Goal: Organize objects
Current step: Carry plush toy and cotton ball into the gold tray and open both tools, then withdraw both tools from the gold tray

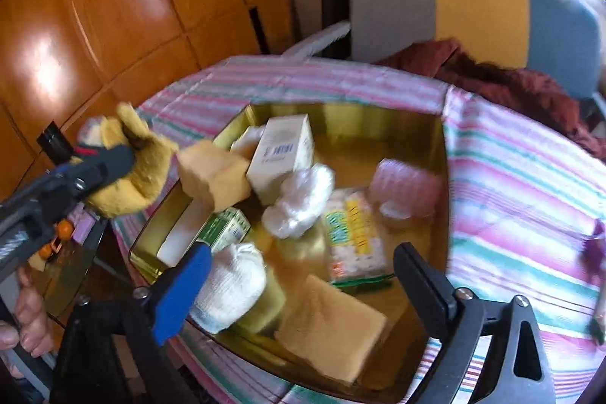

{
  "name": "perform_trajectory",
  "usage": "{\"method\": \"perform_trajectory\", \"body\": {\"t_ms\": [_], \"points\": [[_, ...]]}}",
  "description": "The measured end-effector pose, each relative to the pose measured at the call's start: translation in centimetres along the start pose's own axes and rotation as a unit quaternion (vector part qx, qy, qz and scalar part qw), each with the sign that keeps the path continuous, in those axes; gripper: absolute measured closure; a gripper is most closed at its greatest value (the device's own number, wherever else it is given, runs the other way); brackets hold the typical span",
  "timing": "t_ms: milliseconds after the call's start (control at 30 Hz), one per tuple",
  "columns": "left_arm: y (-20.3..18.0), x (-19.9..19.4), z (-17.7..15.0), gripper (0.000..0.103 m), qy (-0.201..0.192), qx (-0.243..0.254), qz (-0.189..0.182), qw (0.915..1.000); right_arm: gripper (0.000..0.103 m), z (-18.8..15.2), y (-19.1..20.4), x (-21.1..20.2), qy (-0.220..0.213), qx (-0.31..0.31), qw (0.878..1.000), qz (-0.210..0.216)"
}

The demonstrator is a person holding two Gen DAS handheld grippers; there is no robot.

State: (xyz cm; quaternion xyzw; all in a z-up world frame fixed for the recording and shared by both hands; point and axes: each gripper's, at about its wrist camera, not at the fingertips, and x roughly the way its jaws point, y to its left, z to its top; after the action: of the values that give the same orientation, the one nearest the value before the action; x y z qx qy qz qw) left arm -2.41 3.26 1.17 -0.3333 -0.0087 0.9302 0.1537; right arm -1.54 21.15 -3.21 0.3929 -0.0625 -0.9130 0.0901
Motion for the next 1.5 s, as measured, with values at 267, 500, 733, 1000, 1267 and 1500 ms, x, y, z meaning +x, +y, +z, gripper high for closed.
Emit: {"method": "perform_trajectory", "body": {"t_ms": [267, 500, 733, 1000, 1267, 1500], "points": [[-0.4, 0.8, -0.3, 0.068, 0.014, -0.007, -0.015, 0.9998, 0.0, -1.1, -1.2, -3.0, -0.042, -0.019, 0.993, -0.105], [-1.0, 1.8, -0.7, 0.068, 0.031, -0.007, -0.028, 0.9991, 0.0, -2.6, -3.7, -4.5, -0.041, 0.029, 0.99, -0.132], [-1.9, 2.3, -0.8, 0.068, 0.035, 0.0, -0.029, 0.999, 0.0, -3.0, -4.5, -4.9, -0.042, 0.046, 0.992, -0.111], [-3.3, 3.0, -0.5, 0.067, 0.041, 0.014, -0.041, 0.9982, 0.0, -3.5, -4.8, -5.1, -0.041, 0.048, 0.991, -0.118], [-3.4, 5.5, -0.4, 0.054, 0.065, 0.011, -0.005, 0.9978, 0.0, -3.7, -5.3, -5.2, -0.038, 0.053, 0.991, -0.117], [-2.7, 5.9, -1.1, 0.051, 0.079, -0.003, -0.001, 0.9969, 0.0, -3.7, -4.8, -5.0, -0.036, 0.042, 0.992, -0.114]]}}
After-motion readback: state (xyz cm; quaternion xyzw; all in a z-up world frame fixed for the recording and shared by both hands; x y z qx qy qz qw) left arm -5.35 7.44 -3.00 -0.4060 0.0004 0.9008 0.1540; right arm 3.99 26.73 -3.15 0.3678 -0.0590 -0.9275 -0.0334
